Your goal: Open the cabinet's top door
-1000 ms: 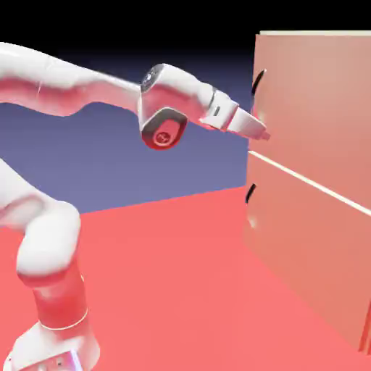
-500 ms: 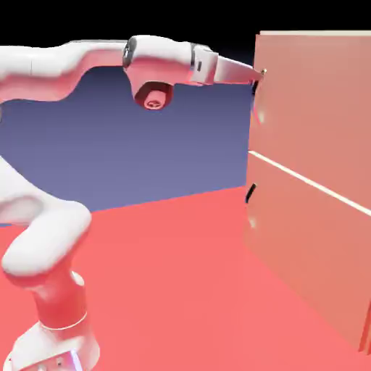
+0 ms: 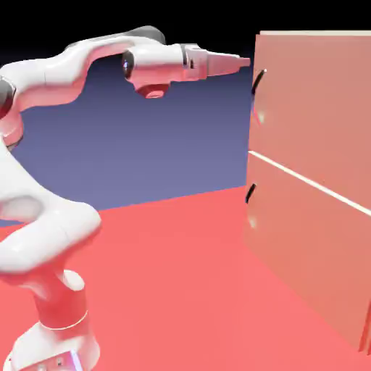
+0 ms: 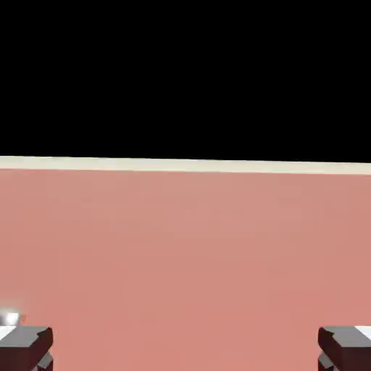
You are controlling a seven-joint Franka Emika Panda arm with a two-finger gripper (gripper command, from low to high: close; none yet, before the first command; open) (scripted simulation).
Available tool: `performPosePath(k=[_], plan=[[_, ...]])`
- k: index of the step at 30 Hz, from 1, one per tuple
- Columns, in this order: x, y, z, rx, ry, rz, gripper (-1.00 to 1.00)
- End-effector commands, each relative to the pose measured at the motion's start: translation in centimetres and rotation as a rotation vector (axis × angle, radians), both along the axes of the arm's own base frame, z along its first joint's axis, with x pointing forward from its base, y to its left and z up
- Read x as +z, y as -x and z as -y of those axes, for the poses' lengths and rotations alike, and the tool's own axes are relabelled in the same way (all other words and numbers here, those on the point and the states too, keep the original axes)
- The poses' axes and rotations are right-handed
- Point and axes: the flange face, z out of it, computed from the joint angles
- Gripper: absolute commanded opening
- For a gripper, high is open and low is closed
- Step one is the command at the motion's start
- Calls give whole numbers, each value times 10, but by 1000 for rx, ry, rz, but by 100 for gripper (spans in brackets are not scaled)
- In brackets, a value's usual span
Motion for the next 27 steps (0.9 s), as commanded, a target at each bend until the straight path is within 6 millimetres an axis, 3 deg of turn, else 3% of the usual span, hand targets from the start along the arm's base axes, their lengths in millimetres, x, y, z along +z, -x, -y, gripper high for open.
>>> performPosePath(k=[1,7,14,15,20,21,22,27], plan=[[-5,-4,-7,3,1,3,0],[-44,-33,-45,22,0,7,0],[-106,-71,-83,42,-17,-24,0],[-106,-71,-83,42,-17,-24,0],[-106,-121,-81,42,-17,-24,0],[-106,-121,-81,42,-17,-24,0],[-106,-121,-81,42,-17,-24,-100],[-106,-92,-73,99,-16,-24,-100]])
